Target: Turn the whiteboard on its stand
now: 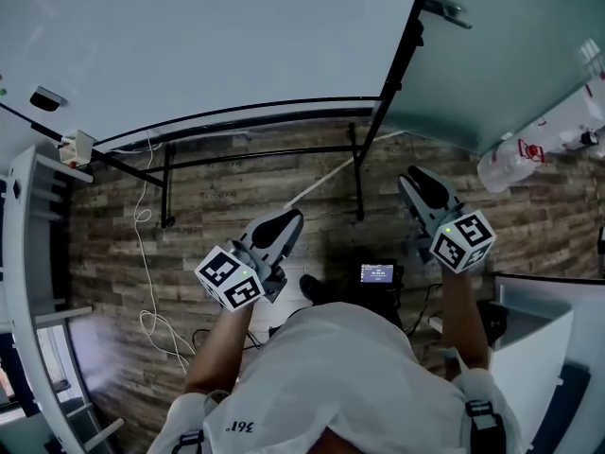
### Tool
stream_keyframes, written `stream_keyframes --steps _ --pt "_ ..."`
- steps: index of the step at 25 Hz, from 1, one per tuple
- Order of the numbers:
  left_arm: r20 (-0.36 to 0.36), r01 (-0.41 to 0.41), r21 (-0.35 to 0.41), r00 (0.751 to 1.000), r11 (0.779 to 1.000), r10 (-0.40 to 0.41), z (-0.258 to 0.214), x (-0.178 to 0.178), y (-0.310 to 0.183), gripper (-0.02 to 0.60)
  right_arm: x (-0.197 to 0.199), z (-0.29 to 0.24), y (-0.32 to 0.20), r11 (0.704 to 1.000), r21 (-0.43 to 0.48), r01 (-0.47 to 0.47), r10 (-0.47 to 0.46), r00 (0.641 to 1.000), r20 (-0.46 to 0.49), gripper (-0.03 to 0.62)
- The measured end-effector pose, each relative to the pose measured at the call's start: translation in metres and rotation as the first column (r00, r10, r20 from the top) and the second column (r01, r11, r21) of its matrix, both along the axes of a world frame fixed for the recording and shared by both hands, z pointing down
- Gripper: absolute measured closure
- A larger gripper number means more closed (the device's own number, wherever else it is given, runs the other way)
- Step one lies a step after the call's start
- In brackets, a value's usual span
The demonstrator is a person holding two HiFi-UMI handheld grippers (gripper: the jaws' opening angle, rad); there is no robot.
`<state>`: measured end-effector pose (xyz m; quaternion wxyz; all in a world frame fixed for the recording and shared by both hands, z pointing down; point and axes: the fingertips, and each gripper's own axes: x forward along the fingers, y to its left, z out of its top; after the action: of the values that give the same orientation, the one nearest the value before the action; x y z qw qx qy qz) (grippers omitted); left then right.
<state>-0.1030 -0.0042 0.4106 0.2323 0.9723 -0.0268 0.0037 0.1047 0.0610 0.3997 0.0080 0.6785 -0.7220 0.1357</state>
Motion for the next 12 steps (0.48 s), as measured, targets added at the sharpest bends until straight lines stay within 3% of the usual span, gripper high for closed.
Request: stream_keyframes --steps 5,12 --pt "-0.007 -0.012 0.021 1.0 1.0 0.012 -0.004 0.024 -0.012 0.574 0.034 0.004 -0.015 1.0 -0.006 -0.009 0.009 1.0 -0.02 0.463" --pt "-0.025 0.05 0.04 0.998 0.998 -0.05 -0.016 0.071 -0.039 0.575 0.094 -0.001 -0.051 1.0 0.002 0.025 -0.025 0.999 -0.037 0.434"
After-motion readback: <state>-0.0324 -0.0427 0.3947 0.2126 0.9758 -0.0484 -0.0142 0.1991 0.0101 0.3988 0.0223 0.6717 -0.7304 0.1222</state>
